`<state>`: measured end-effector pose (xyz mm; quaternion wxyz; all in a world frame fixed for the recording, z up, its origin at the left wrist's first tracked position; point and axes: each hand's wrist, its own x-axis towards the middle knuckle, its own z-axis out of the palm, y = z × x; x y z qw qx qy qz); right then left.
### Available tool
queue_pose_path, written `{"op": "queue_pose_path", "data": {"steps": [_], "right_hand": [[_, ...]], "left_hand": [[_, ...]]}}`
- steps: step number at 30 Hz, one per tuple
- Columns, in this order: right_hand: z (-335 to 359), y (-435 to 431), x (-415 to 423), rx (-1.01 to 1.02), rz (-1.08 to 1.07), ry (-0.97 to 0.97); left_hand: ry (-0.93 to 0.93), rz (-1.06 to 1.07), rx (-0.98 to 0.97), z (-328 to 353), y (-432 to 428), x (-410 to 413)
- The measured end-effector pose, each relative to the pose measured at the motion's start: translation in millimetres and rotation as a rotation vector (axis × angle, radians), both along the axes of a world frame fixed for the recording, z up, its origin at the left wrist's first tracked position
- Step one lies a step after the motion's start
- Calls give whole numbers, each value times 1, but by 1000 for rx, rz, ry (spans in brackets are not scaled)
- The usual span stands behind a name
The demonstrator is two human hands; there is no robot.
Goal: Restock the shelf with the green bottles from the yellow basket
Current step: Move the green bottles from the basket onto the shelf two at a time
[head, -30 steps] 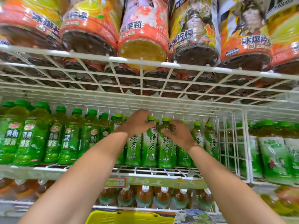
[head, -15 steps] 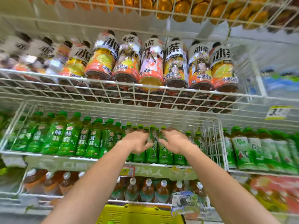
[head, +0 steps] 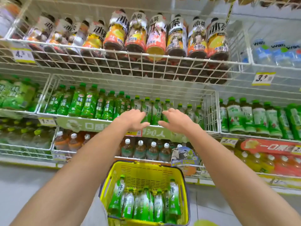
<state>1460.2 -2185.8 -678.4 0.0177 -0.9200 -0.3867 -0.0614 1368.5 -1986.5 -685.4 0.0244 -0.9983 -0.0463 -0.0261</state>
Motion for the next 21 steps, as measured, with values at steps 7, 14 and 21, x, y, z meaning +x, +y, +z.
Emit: {"op": "queue_pose_path", "data": {"steps": [7, 14, 21], "right_hand": [[-42, 25, -20, 0, 70, 67], [-128, 49, -23, -69, 69, 229], [-230, 57, -14, -206, 2, 421]], "left_hand": [[47, -1, -2, -38, 9, -17], [187, 36, -92, -123, 35, -18], [365, 76, -182, -216, 55, -14]]}}
